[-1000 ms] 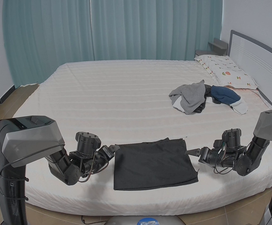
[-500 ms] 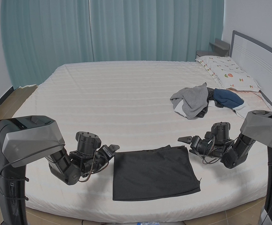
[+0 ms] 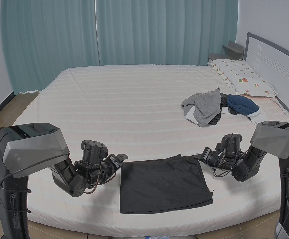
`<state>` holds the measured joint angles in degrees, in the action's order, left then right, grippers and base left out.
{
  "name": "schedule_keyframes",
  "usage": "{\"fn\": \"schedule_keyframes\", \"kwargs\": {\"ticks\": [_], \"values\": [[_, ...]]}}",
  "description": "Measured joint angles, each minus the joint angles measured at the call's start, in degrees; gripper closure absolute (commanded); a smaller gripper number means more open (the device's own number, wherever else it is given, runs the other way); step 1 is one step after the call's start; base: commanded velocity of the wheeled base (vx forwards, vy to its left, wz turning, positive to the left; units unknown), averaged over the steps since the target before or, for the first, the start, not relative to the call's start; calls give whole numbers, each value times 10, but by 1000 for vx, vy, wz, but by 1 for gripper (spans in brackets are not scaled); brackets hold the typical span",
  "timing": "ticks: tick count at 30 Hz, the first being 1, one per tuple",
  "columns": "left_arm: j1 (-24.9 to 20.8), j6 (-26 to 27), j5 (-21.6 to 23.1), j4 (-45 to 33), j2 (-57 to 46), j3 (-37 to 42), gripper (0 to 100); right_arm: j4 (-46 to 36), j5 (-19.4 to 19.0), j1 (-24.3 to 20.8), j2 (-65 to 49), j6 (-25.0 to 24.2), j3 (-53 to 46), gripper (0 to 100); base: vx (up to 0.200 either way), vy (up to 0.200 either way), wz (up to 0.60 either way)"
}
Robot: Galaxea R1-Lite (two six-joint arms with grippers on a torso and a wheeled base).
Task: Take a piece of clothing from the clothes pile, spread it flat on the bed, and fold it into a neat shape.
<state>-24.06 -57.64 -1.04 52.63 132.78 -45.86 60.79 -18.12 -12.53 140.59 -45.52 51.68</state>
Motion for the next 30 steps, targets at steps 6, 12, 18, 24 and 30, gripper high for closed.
{"fn": "schedule_keyframes", "kwargs": {"ticks": [6,12,18,24,30], "values": [[0,0,0,0,0,0,0,2,0,11,3,-2,7,100,0,0,0],[0,0,0,0,1,0,0,2,6,18,5,-2,11,100,0,0,0],[0,0,0,0,1,-1,0,2,7,23,8,-2,15,100,0,0,0],[0,0,0,0,1,-1,0,2,7,26,13,-2,20,100,0,0,0],[0,0,0,0,1,-1,0,4,7,29,16,-2,22,100,0,0,0]]}}
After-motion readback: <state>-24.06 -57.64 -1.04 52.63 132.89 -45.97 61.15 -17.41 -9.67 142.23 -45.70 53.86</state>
